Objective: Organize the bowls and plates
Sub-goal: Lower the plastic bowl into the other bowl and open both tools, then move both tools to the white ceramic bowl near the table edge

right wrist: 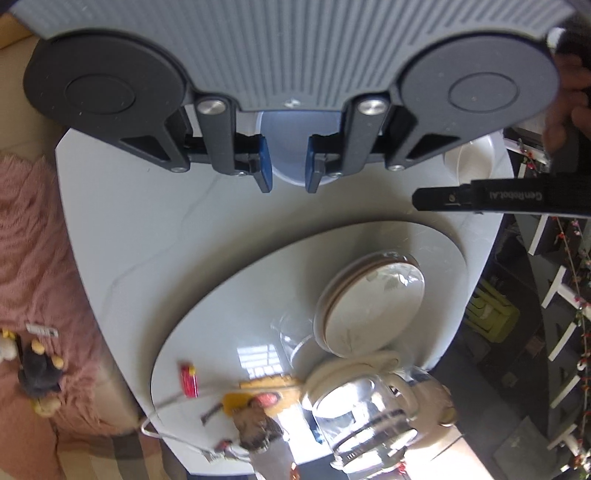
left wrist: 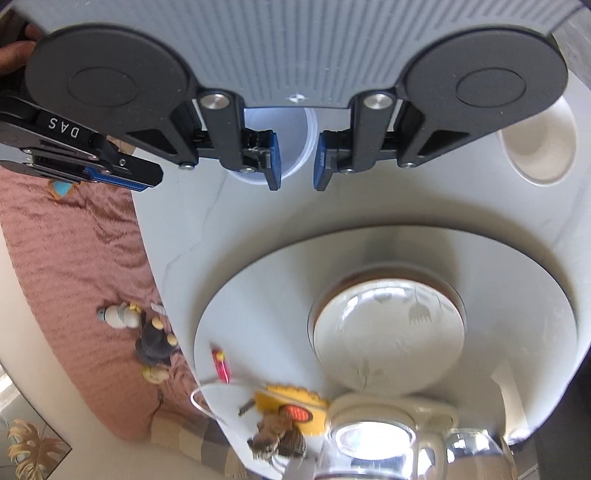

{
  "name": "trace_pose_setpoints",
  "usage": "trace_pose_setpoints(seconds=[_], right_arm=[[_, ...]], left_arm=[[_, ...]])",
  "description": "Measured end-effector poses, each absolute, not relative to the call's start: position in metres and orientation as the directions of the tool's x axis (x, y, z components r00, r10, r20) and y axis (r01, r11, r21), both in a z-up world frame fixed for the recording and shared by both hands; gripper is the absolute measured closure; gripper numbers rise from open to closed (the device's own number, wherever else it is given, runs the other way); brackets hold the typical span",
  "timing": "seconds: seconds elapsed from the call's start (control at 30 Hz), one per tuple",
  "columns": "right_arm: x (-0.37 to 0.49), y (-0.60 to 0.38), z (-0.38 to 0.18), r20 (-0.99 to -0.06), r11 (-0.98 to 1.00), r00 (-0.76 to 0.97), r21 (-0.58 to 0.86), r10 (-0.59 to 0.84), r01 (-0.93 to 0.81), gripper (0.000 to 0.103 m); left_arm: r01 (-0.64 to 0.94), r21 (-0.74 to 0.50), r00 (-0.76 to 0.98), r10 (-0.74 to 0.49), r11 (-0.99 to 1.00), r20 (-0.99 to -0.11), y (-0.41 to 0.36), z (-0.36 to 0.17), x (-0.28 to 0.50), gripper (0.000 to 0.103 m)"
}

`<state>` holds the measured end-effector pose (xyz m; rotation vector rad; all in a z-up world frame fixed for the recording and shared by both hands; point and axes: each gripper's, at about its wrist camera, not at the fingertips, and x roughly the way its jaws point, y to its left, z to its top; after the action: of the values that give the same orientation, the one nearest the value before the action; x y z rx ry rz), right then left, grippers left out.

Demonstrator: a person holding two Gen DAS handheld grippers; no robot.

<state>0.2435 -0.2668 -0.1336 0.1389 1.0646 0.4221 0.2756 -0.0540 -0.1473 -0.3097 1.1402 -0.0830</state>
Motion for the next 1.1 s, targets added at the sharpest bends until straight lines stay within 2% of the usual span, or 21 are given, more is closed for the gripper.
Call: trace_pose_setpoints(seconds=[0.23,0.4,0.63,1.1], right_arm=[[0.253,-0.270,-0.107,-0.800,0.892,0.420,0.300,0.429,-0.339,0.079],[0.259,-0.270,-0.096,-0.774,0.859,0.415,0.313,0.478,-0.404,0.079],[0.262,-0.260,-0.097,-0.773,0.823,0.373,0.320,0.513,-0.469,0.080],[0.241,-0.187,-0.103,-0.775,0.799,0.368,0.276,0.514,-0.534,0.079]], left_arm=[[-0.117,-0.285,0.447,-0.206,0.951,-0.871,-0.054,-0.106,0.256,0.083],[-0.196,-0.303,0.493,-0.174,0.933,-0.852,-0.049,-0.091,0.243,0.083],[-0.308,-0.305,0.504,-0.118,0.901,-0.856,-0.035,-0.089,0.221,0.083],[-0.360,-0.309,0.495,-0.101,0.880,-0.863,0.042,-0.108,0.180,0.083]])
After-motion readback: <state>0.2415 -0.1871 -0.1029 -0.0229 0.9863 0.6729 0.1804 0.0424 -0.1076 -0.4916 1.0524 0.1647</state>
